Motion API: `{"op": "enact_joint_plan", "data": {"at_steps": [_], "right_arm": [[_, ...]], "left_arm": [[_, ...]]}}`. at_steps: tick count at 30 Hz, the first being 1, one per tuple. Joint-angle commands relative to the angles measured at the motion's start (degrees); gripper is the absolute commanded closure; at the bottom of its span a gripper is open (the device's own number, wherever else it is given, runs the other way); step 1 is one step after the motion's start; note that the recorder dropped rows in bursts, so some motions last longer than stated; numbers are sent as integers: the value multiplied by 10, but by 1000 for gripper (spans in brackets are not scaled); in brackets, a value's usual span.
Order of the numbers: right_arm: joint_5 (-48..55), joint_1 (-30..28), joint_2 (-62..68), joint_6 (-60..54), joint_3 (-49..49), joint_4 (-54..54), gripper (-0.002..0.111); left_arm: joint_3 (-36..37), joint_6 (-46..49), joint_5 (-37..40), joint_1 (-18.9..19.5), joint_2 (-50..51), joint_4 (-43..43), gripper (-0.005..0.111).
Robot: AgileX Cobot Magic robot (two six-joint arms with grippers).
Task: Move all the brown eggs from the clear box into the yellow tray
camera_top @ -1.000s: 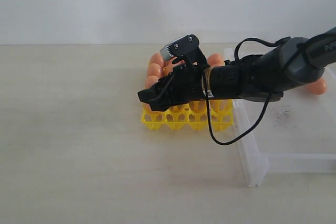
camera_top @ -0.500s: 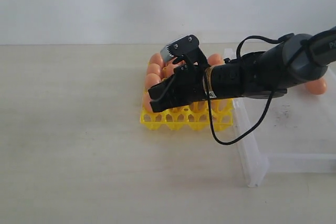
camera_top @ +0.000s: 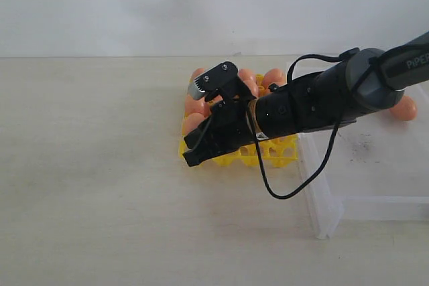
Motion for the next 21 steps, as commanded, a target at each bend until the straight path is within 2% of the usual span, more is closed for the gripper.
{"op": "enact_joint_plan", "data": {"at_steps": [1, 7, 12, 17, 21], "right_arm": [[18, 1, -3, 54, -1, -48, 108], [38, 1, 9, 69, -1, -64, 108], [-23, 1, -23, 69, -1, -93, 108], [42, 1, -76, 87, -1, -92, 109], [44, 1, -64, 91, -1, -91, 109]], "left_arm": [[2, 3, -5, 2, -2, 1, 103], [2, 3, -5, 2, -2, 1, 103], [2, 3, -5, 2, -2, 1, 103], [2, 3, -5, 2, -2, 1, 103], [2, 3, -5, 2, -2, 1, 103]]}}
